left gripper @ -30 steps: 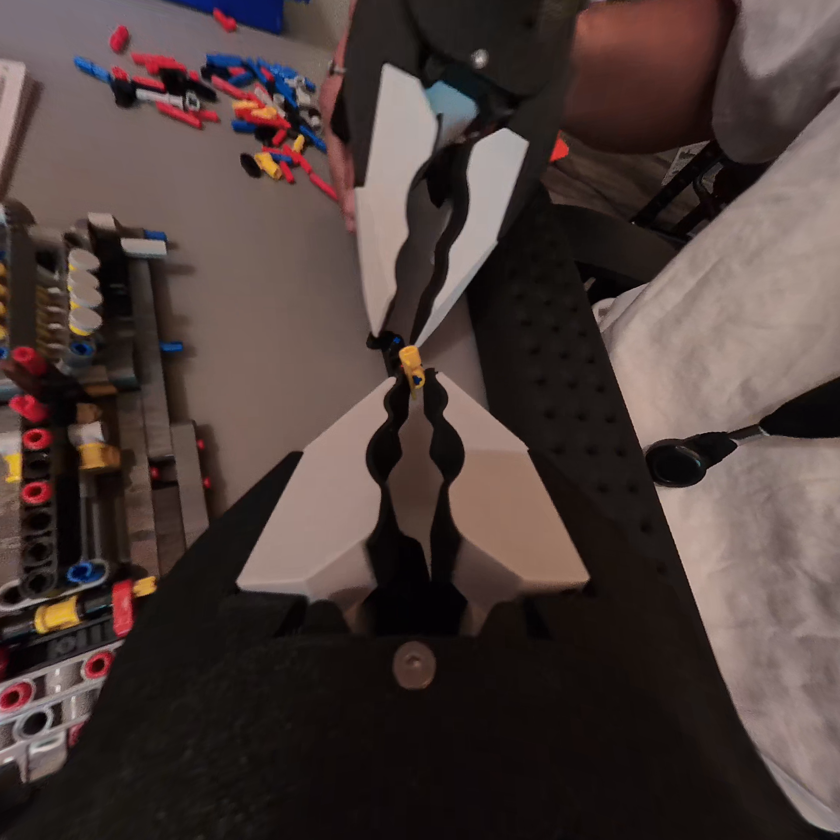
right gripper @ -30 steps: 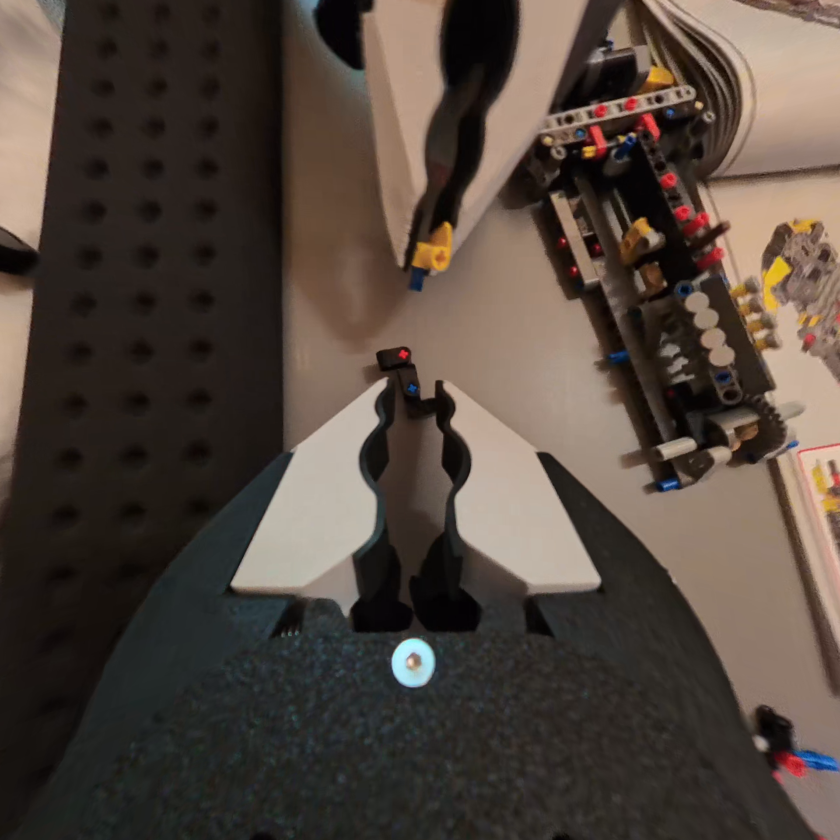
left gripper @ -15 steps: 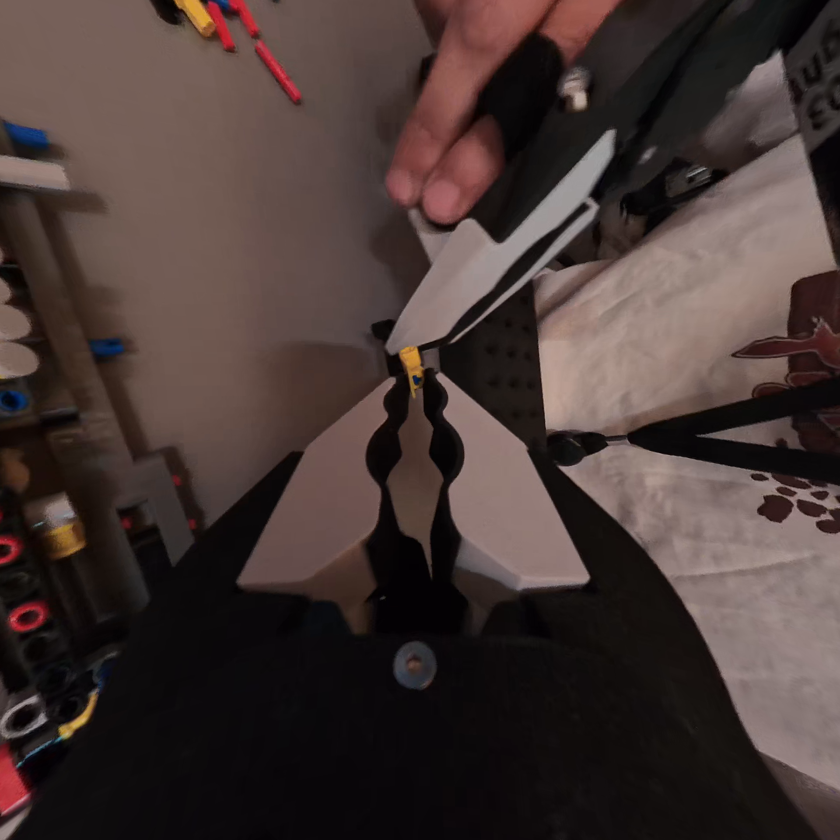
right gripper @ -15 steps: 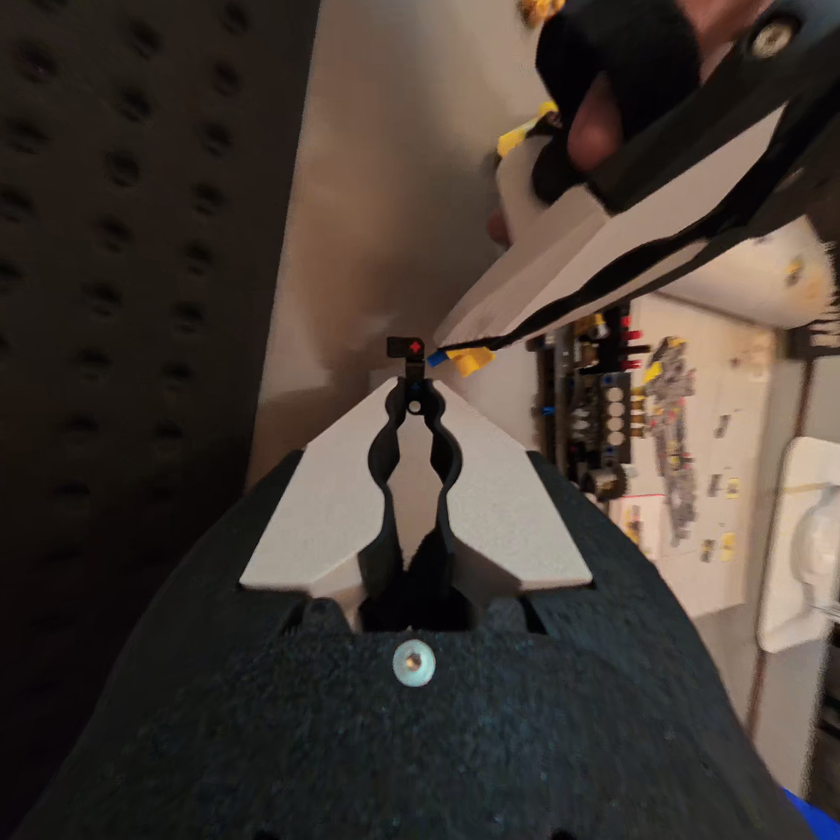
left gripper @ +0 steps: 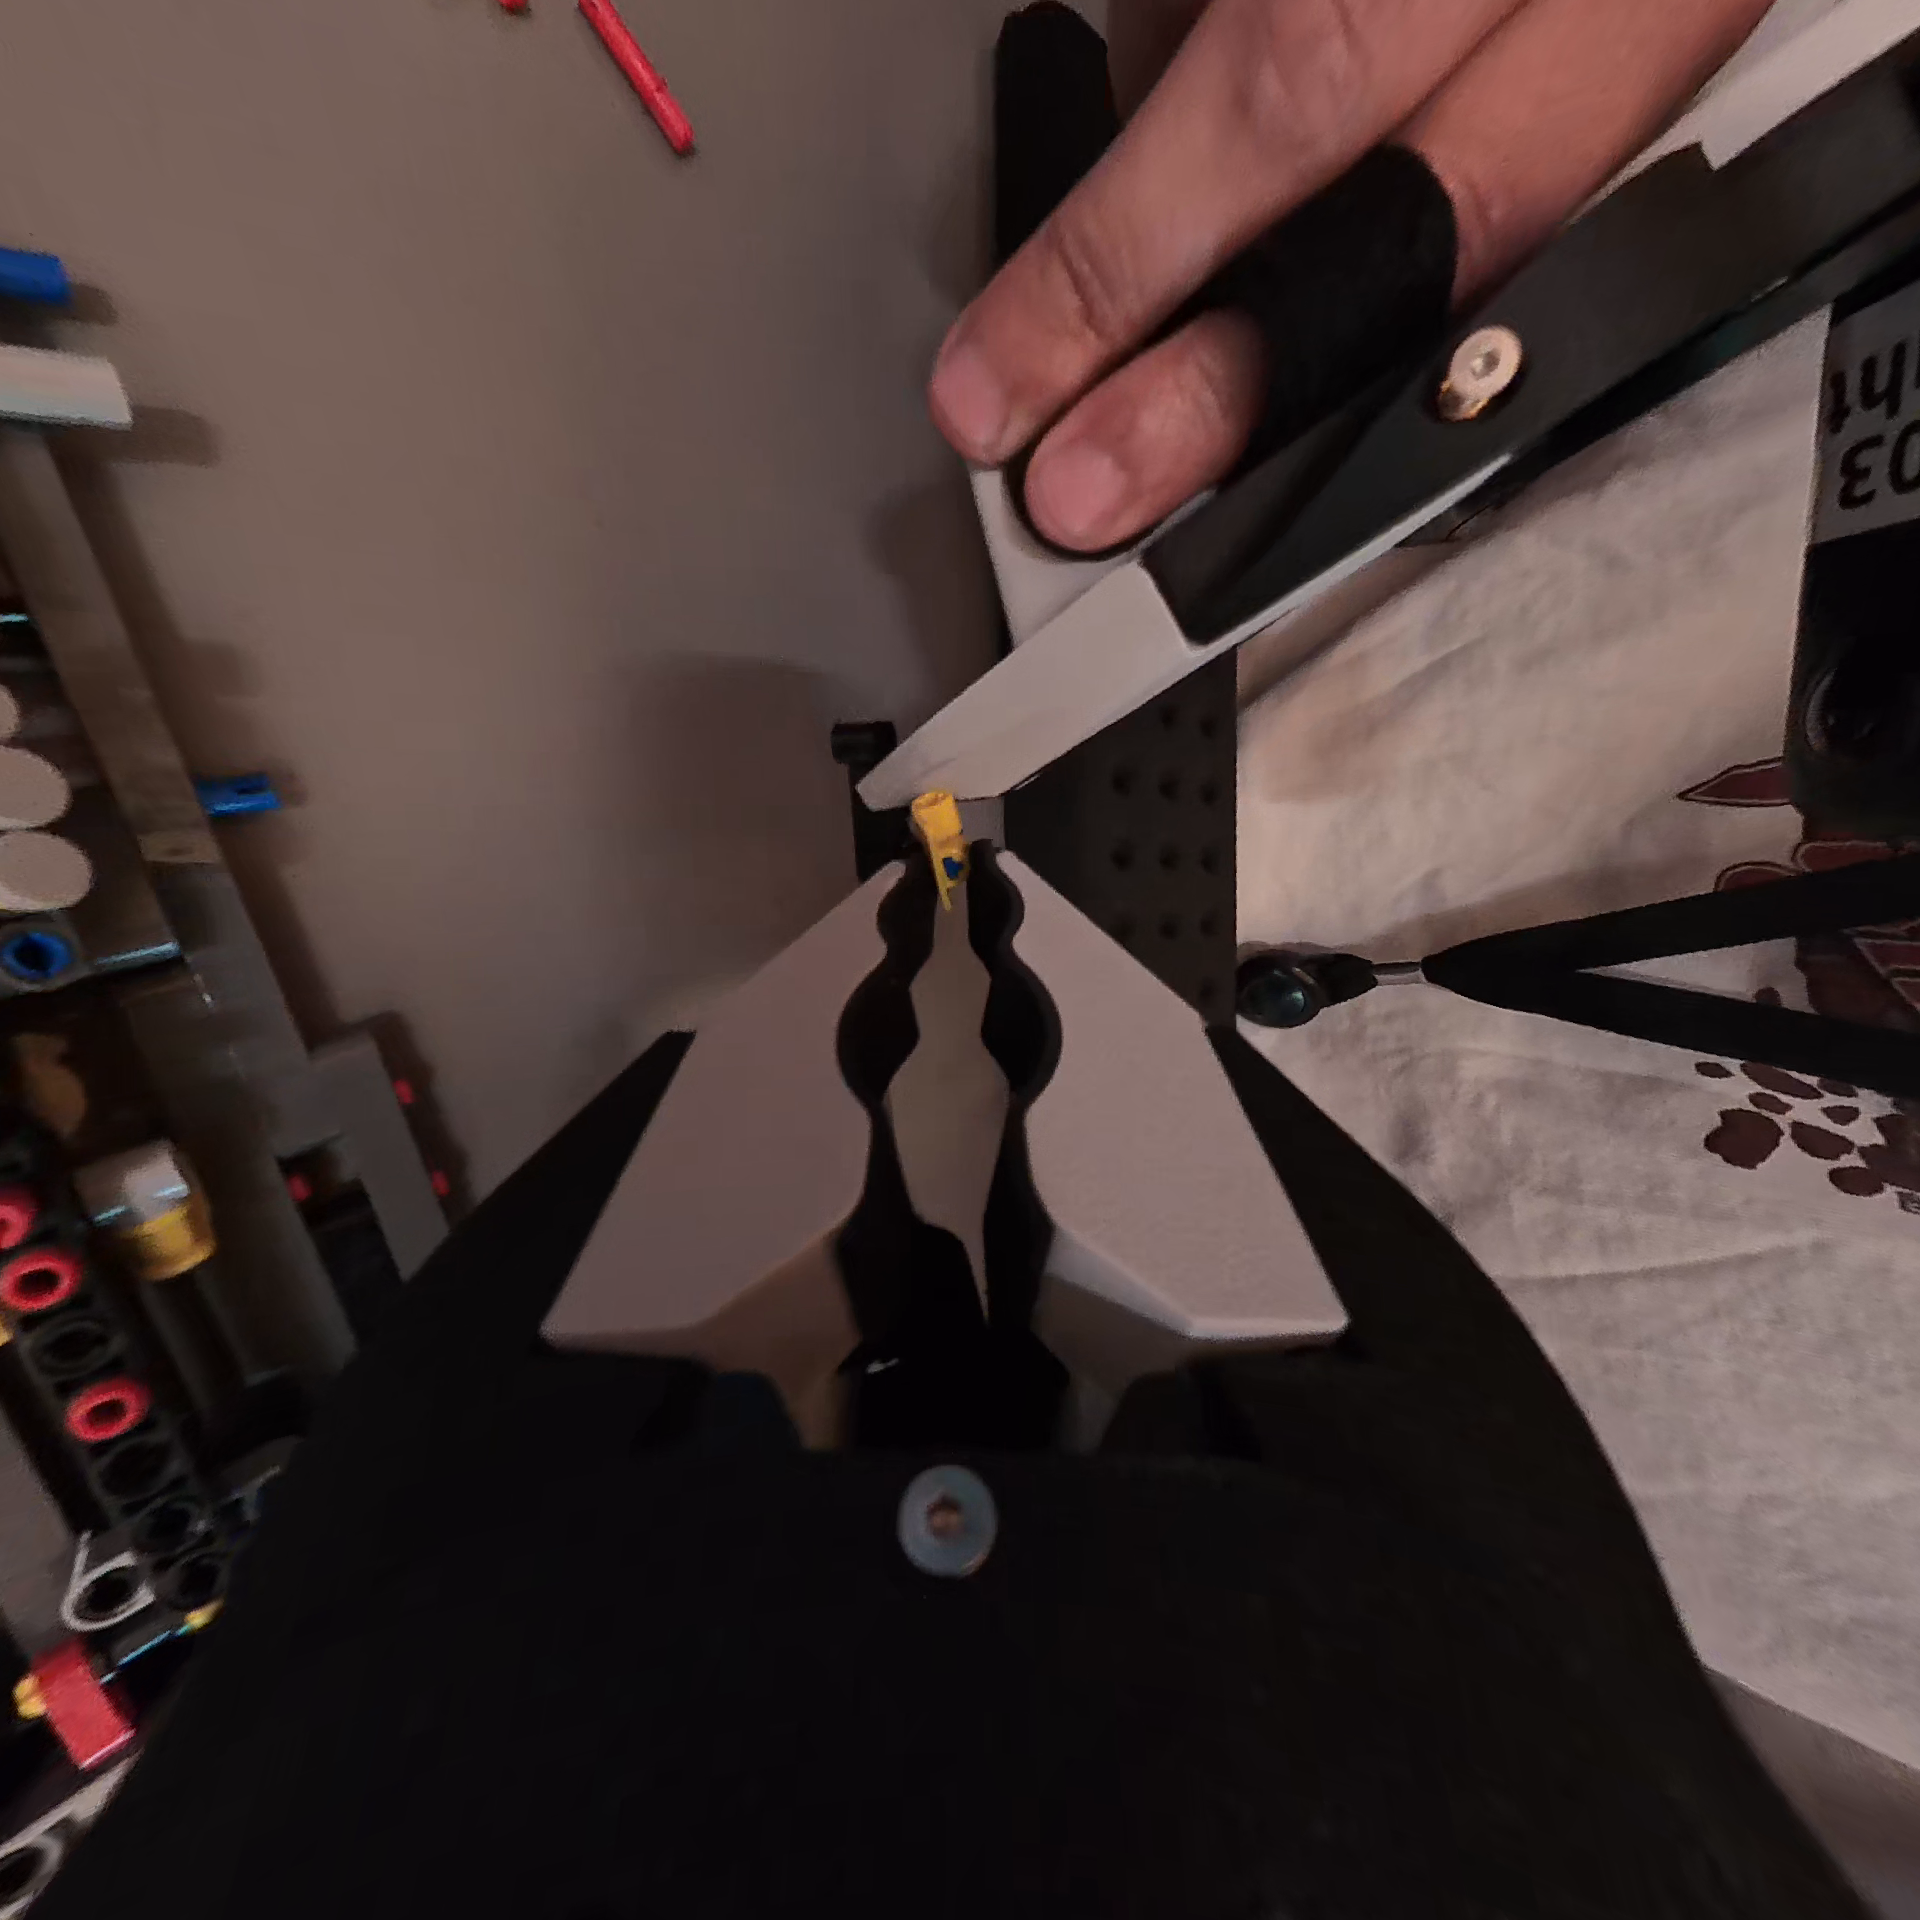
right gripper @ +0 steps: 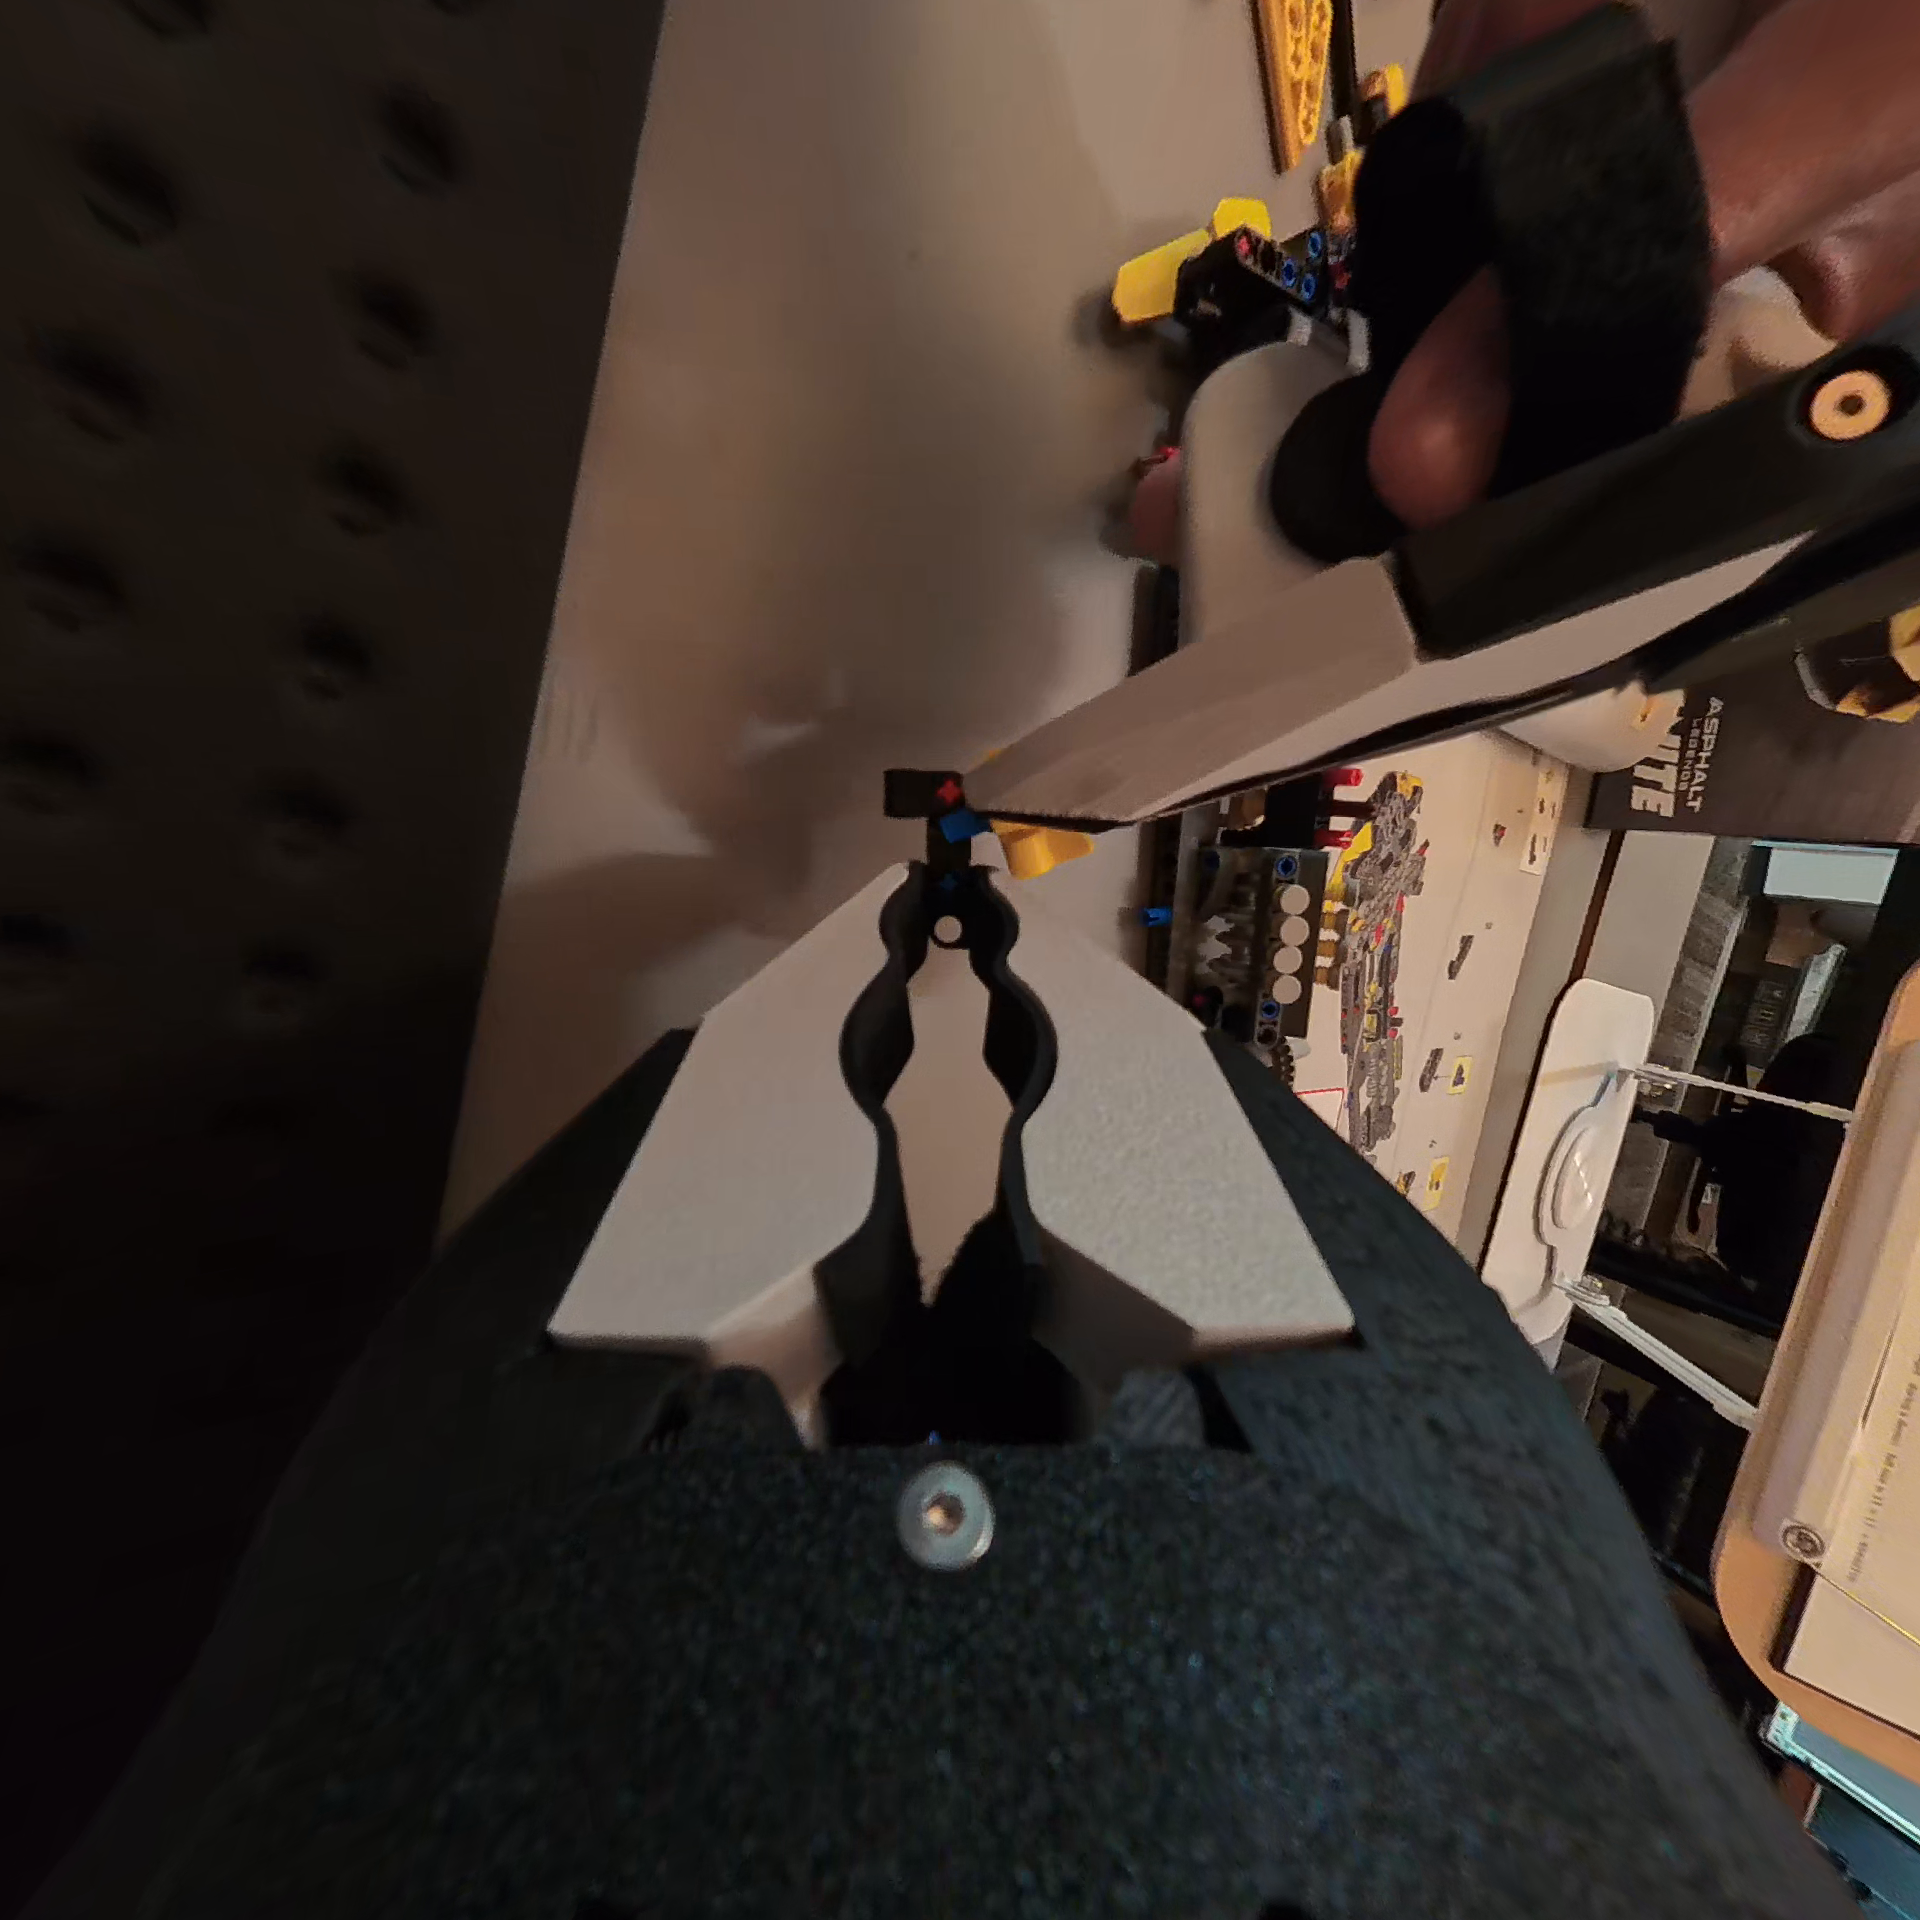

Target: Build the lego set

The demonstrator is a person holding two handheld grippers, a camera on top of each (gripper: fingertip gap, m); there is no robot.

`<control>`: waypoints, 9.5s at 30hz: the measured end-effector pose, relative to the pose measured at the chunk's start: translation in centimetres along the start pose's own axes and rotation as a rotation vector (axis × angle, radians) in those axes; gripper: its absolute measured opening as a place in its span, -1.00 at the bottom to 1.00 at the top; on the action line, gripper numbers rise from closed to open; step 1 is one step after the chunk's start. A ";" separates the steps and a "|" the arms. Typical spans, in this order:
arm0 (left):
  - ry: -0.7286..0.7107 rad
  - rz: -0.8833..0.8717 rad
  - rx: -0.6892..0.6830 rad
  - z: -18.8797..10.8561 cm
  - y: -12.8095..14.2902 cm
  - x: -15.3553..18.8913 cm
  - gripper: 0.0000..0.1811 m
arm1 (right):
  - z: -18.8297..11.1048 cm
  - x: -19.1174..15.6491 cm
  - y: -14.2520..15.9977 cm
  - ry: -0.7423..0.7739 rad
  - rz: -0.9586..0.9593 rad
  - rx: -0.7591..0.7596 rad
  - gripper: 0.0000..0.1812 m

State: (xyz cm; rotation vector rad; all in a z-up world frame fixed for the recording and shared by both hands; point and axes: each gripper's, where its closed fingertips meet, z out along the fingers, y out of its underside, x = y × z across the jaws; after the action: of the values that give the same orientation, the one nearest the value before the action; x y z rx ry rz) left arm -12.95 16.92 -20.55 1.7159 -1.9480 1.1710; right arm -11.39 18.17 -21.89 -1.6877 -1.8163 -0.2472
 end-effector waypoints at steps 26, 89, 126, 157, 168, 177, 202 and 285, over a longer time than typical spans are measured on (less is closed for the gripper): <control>0.248 0.605 -0.158 -1.0 2.3 5.2 -0.96 | -3.7 -1.5 -6.3 -0.263 0.205 0.599 -0.92; 0.501 0.403 0.558 -3.6 -2.8 7.9 -0.96 | -8.7 2.3 -5.2 -0.504 0.807 0.959 -0.90; -0.106 0.400 0.333 2.5 0.7 1.5 -0.95 | -0.9 -4.5 2.1 -0.507 0.419 -0.004 -0.83; -0.121 0.325 0.318 2.9 0.8 0.3 -0.95 | 0.0 -4.9 2.2 -0.521 0.372 -0.065 -0.93; 0.046 0.223 0.390 1.9 0.3 1.4 -0.96 | -0.6 -3.4 -0.8 -0.377 0.148 0.050 -0.93; 0.154 0.274 0.410 1.1 0.7 2.9 -0.97 | -1.8 -2.9 -2.7 -0.414 0.166 0.181 -0.93; 0.469 0.554 0.568 -2.1 1.2 10.1 -0.97 | -8.2 -1.4 -8.7 -0.699 0.337 0.714 -0.91; 0.527 0.454 0.446 -0.1 2.0 9.9 -0.96 | -7.6 -3.2 -8.4 -0.680 0.342 0.668 -0.92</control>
State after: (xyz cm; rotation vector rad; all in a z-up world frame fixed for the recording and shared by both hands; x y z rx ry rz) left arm -17.27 10.08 -14.47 0.9646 -1.8619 2.0958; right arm -17.02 10.12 -15.41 -1.6211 -1.7018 1.0751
